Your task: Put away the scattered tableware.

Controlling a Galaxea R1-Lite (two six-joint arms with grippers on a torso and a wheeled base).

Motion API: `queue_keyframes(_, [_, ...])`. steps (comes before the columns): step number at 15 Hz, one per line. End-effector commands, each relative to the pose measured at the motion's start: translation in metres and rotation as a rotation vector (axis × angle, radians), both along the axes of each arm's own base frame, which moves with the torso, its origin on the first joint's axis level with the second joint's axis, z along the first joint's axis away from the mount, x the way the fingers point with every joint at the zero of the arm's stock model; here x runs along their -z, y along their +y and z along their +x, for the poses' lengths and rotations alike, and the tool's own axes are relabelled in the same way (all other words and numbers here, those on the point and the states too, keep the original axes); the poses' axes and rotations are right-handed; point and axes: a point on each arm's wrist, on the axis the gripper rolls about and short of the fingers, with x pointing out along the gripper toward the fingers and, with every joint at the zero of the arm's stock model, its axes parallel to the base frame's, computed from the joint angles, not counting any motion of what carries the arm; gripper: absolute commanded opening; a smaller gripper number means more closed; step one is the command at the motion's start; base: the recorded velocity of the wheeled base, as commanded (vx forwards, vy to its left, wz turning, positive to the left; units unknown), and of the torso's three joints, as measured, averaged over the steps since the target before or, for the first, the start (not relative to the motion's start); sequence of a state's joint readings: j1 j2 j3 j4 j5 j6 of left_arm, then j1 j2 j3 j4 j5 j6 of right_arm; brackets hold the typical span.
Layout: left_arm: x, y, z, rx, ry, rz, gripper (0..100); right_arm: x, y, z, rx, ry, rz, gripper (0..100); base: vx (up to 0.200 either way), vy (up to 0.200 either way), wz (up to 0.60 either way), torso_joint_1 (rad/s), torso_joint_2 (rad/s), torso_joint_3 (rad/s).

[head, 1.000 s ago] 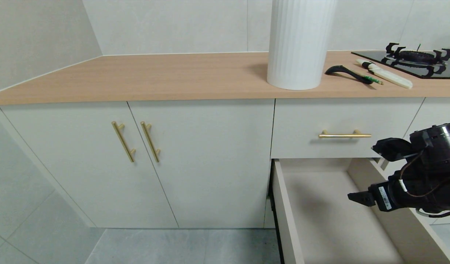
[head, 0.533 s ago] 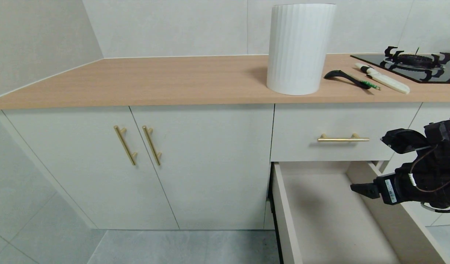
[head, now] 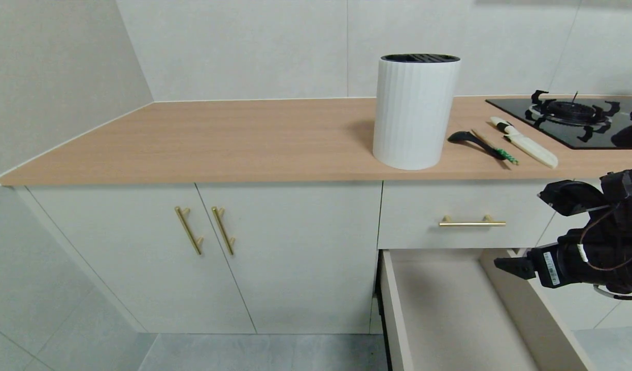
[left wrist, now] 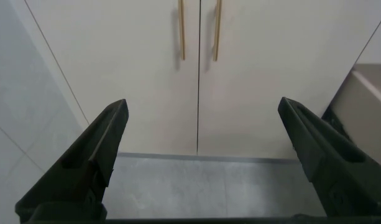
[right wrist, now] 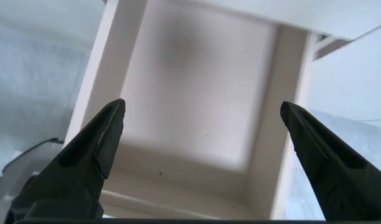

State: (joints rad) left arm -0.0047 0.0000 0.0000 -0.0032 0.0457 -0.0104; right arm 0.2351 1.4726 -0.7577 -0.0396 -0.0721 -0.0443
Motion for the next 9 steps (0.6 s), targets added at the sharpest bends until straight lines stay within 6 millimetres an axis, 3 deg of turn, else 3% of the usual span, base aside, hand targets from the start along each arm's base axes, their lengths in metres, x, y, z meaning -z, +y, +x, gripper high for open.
queue_keyframes(1, [-0.0001,0.0,0.0,0.0,-0.001,0.0,100,0.0,-0.0001,0.0001,0.0,0.0,0.0,100,0.0,0.0,0.0,0.183,-0.47,-0.286])
queue_keyframes(9, [-0.0001,0.0,0.0,0.0,-0.001,0.0,100,-0.0022,-0.0004,-0.0015,-0.002,-0.009,0.002,100,0.0,0.0,0.0,0.204,-0.49,-0.279])
